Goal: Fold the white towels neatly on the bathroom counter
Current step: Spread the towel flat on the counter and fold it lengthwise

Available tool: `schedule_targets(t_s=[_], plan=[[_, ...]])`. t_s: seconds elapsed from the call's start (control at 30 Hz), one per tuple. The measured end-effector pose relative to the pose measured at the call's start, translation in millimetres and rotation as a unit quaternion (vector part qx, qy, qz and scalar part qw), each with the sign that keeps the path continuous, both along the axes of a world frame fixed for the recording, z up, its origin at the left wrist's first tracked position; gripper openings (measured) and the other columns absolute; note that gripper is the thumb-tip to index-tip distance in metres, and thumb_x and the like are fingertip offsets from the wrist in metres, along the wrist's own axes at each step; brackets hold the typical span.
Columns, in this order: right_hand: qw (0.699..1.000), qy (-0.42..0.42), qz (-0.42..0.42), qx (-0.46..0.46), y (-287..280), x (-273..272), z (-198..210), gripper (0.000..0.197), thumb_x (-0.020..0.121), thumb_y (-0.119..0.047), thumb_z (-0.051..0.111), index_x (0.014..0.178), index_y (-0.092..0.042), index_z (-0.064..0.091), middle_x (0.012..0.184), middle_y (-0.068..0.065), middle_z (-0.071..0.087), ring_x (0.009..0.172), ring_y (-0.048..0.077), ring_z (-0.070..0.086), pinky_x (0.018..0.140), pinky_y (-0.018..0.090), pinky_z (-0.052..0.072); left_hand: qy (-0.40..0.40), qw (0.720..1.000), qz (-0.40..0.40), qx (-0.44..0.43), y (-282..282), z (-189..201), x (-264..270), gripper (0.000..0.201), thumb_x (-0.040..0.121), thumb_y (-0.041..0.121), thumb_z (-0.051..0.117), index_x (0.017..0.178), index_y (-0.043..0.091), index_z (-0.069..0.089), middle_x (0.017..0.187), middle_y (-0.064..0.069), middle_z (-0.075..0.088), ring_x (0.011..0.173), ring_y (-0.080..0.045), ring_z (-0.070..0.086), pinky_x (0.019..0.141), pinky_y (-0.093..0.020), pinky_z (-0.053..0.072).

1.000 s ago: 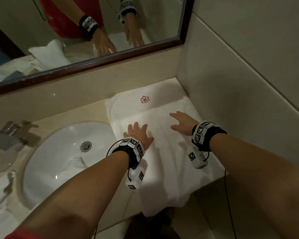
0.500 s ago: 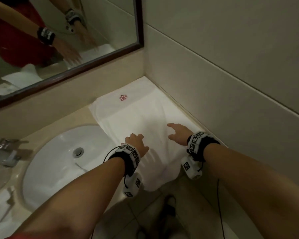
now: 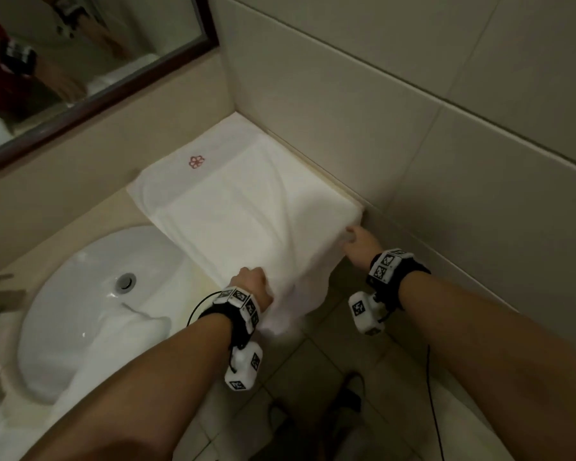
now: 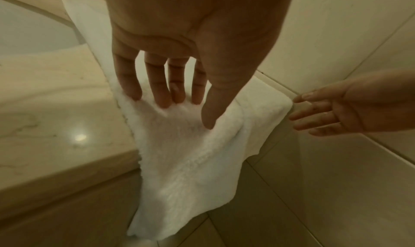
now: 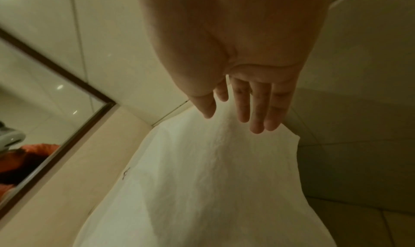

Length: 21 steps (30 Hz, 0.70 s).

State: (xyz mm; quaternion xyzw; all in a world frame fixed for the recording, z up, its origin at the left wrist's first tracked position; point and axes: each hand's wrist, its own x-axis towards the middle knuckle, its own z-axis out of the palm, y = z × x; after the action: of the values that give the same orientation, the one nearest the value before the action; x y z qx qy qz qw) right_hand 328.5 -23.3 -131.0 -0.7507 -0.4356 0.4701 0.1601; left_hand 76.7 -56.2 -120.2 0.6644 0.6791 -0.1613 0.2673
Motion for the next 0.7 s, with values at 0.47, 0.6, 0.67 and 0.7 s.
schedule_targets(t_s=[0.47,0.6,0.67,0.7], plan=[[0.976,0.096,-0.195,0.019,44,-5,-49,0.007,0.095,-0.006,0.050,0.089,-0.009,0.049,0.083,0.018,0.063,0.059,0.028,0.061,0.052,0.036,0.054,0.023,0.999,0.037,-0.011,3,3,7,0.003,0.084,0.023,0.065,0.086,0.024,0.066,0.092,0.000,0.067,0.087,-0.023,0.064,0.078,-0.031,0.054],[0.978,0.100,-0.181,0.040,46,-1,-51,0.021,0.094,-0.005,0.053,0.079,-0.018,0.046,0.072,0.010,0.061,0.053,0.022,0.061,0.046,0.031,0.051,0.036,0.999,0.025,-0.020,-4,6,2,0.009,0.084,0.019,0.063,0.078,0.025,0.061,0.083,0.003,0.062,0.079,-0.021,0.062,0.071,-0.029,0.051],[0.979,0.089,-0.176,0.043,49,3,-54,0.025,0.092,-0.003,0.054,0.077,-0.021,0.044,0.077,0.013,0.062,0.058,0.027,0.062,0.049,0.034,0.053,0.047,0.998,0.015,-0.032,-6,9,-4,0.008,0.084,0.018,0.060,0.080,0.025,0.061,0.084,0.001,0.062,0.078,-0.023,0.061,0.073,-0.030,0.053],[0.980,0.076,-0.180,0.042,51,6,-60,0.026,0.089,-0.004,0.054,0.075,-0.024,0.045,0.081,0.015,0.064,0.064,0.030,0.065,0.055,0.039,0.056,0.048,0.998,0.011,-0.038,-6,9,-7,0.007,0.084,0.019,0.060,0.081,0.025,0.061,0.086,0.000,0.064,0.080,-0.023,0.061,0.075,-0.031,0.053]])
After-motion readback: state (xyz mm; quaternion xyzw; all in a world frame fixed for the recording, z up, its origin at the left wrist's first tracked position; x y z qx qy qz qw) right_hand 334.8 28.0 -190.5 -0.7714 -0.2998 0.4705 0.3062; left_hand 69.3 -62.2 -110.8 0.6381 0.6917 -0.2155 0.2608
